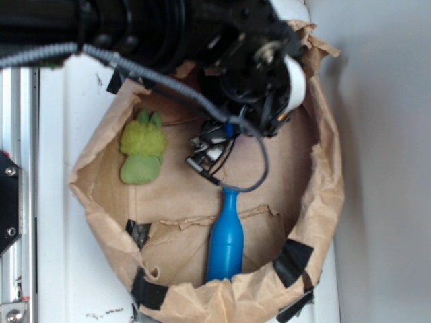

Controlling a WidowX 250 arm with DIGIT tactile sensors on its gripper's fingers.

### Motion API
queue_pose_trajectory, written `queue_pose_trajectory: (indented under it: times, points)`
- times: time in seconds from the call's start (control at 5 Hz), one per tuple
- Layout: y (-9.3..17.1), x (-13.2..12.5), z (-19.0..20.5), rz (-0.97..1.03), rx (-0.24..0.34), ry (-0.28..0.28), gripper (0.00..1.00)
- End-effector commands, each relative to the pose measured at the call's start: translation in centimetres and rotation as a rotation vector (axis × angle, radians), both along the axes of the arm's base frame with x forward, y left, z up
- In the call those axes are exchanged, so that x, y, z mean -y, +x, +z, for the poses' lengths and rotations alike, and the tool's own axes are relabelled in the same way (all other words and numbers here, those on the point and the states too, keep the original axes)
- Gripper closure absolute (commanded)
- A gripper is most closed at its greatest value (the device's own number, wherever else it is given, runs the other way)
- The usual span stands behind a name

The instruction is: Grab the plastic pickle.

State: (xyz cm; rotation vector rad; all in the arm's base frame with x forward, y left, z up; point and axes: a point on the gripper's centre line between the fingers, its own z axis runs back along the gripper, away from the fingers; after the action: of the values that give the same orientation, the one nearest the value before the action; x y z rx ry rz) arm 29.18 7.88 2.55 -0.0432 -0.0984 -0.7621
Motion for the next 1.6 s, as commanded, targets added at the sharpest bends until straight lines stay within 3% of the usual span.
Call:
queue_pose_trajectory:
  times: [0.0, 0.2, 0.4, 0.6, 0.8, 1.0, 1.4]
  points:
    - [0.2, 0.9, 0.4, -0.024, 0.055, -0.019, 1.0]
    - [-0.4, 1.2, 1.8, -0.013, 0.087, -0.048, 1.0]
    - [-0.3, 1.5, 4.4, 0.018, 0.094, -0.119, 1.0]
    - [1.8, 1.5, 5.5, 0.033, 0.092, -0.147, 1.0]
    - [1.6, 1.2, 6.6, 0.032, 0.078, -0.166, 1.0]
    - [1.6, 0.2, 8.1, 0.027, 0.079, -0.18, 0.0]
    - [1.6, -2.9, 5.3, -0.052, 0.059, -0.076, 0.0]
